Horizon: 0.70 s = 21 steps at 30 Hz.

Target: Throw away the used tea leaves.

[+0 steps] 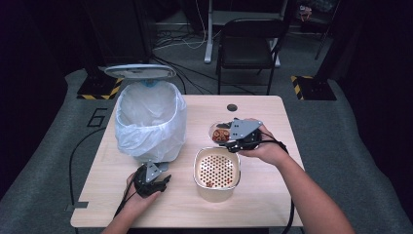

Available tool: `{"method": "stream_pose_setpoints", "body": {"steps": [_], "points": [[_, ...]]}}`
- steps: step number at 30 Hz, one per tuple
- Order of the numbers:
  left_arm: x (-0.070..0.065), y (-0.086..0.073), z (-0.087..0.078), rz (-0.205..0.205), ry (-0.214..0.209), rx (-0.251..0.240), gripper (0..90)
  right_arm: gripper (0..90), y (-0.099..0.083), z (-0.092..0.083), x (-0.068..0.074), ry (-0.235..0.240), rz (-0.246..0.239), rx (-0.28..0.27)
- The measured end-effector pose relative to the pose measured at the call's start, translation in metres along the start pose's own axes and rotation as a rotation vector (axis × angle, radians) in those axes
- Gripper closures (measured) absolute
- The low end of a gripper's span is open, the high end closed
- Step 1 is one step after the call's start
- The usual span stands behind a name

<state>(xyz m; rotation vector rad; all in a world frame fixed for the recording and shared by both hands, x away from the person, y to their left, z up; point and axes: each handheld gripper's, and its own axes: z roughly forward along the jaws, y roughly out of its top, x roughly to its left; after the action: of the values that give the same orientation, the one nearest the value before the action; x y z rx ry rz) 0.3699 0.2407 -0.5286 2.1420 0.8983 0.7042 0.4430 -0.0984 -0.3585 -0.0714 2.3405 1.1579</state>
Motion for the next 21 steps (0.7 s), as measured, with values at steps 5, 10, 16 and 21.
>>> {"method": "stream_pose_setpoints", "body": {"steps": [5,10,16,21], "points": [[0.000,0.000,0.000,0.000,0.000,0.000,36.6,47.8,0.001,0.000,0.005,-0.017,-0.070,0.002],[0.000,0.000,0.000,0.000,0.000,0.000,36.6,47.9,0.002,0.000,0.010,-0.037,-0.147,-0.002],[0.000,0.000,0.000,0.000,0.002,0.000,36.6,48.2,0.006,-0.004,0.019,-0.065,-0.229,0.018],[0.000,0.000,0.000,0.000,0.002,0.000,36.6,48.7,0.008,-0.005,0.032,-0.097,-0.323,0.072]]}}
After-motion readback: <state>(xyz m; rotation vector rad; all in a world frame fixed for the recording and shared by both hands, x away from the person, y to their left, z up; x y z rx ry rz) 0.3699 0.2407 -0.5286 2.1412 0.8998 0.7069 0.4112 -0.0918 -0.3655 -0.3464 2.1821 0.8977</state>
